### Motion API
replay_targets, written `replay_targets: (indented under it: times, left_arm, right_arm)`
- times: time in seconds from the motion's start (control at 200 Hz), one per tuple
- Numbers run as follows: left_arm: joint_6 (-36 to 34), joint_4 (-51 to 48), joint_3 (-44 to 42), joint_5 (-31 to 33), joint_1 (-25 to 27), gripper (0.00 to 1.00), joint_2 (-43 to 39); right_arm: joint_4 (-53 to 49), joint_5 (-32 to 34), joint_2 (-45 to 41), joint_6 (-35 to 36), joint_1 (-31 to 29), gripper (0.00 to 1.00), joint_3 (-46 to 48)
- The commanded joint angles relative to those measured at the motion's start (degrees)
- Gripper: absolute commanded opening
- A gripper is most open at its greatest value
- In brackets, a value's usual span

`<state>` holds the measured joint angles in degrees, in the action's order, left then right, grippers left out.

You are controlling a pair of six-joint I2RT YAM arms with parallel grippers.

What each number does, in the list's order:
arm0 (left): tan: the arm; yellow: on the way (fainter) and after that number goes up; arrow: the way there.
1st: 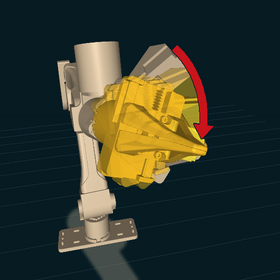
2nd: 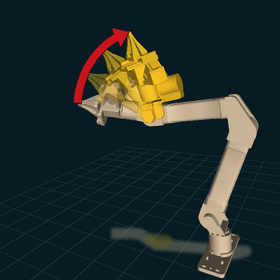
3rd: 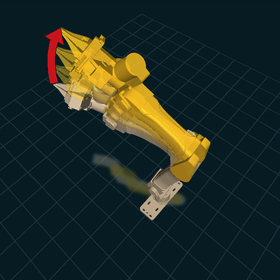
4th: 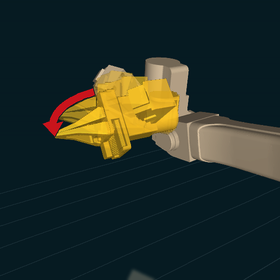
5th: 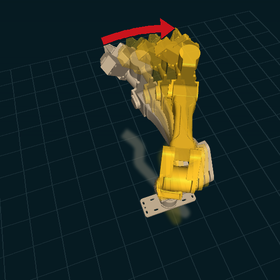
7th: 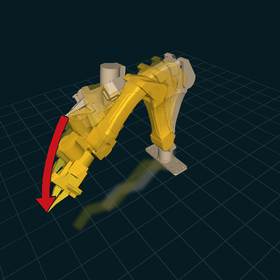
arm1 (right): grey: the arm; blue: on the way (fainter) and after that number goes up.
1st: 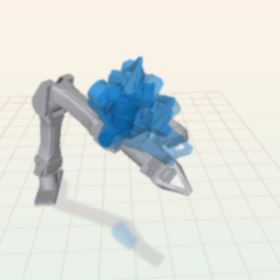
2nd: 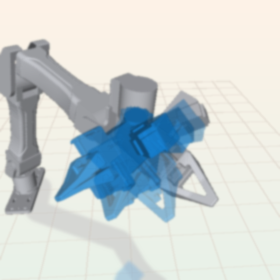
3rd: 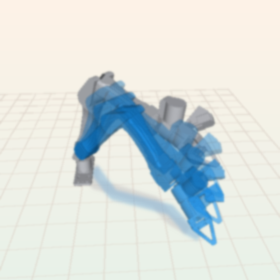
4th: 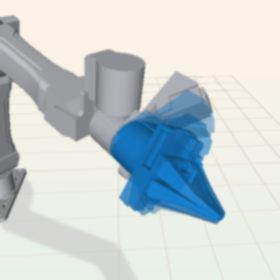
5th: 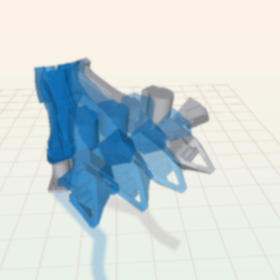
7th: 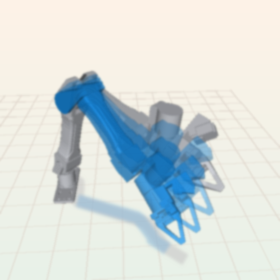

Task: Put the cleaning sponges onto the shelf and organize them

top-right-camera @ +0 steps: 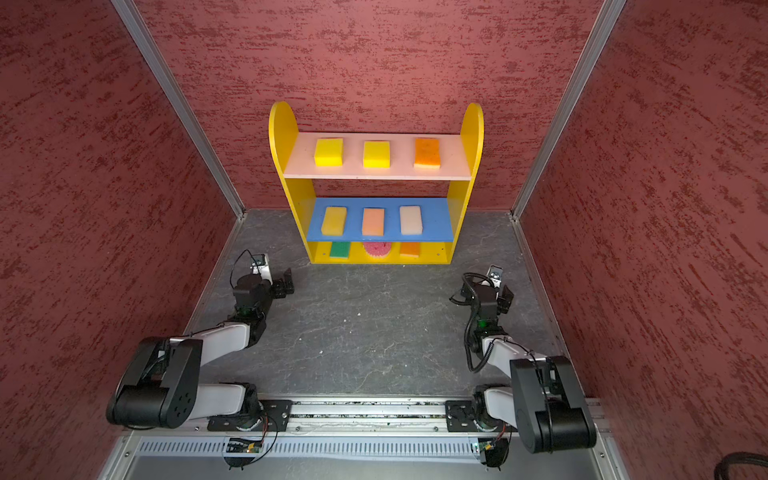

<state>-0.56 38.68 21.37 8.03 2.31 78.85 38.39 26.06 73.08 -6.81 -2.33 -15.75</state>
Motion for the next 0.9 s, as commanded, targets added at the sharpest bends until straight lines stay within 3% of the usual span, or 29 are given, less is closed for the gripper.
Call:
replay_targets:
  times: [0.0,0.08,0.135,0.18,0.225,0.271,0.351,0.391,0.441,0.476,0.546,0.897]
  left_arm:
    - [-0.7,11.7,-0.9,-2.8,-1.1,1.0,5.2]
    - [-0.2,20.4,-2.6,-1.9,-1.6,1.0,10.2]
    - [0.7,15.5,-1.8,-2.7,-2.1,1.0,8.4]
    - [0.6,16.6,-1.2,-4.6,-2.8,0.99,9.6]
    - [1.2,12.2,0.1,-4.9,-3.2,0.99,8.7]
    - [1.2,14.4,-0.3,-6.1,-3.7,1.0,9.3]
    - [1.3,13.8,-0.2,-6.0,-3.8,1.0,9.2]
    - [1.4,13.4,-0.1,-6.1,-3.8,1.0,9.0]
    - [1.4,13.4,-0.1,-6.0,-3.7,0.99,9.1]
    - [1.4,13.7,-0.2,-6.0,-3.8,1.0,9.1]
    - [1.4,13.4,-0.1,-6.0,-3.7,0.99,9.0]
    - [1.4,13.4,-0.2,-6.0,-3.8,1.0,9.1]
  right_arm:
    - [10.0,-2.3,3.8,-0.1,2.3,0.99,-2.6]
    - [12.3,-5.5,7.0,-0.6,4.3,0.99,-4.3]
    - [18.4,-8.3,10.6,-1.2,6.1,0.99,-3.6]
    - [13.4,-9.0,10.5,-1.5,6.0,0.99,-5.2]
    - [16.6,-9.9,11.2,-0.6,6.0,0.99,-4.5]
    - [17.6,-12.5,10.9,0.2,6.0,0.99,-3.3]
    - [27.9,-18.0,13.8,1.6,6.1,0.99,1.3]
    - [38.9,-19.1,17.4,2.9,6.0,0.99,4.0]
    - [32.6,-17.9,14.2,2.0,6.1,0.99,3.8]
    - [33.5,-16.4,15.5,1.6,6.1,0.99,2.7]
    - [27.8,-17.9,14.9,2.4,5.8,0.99,0.3]
    - [30.5,-19.1,15.5,3.0,5.8,0.99,1.1]
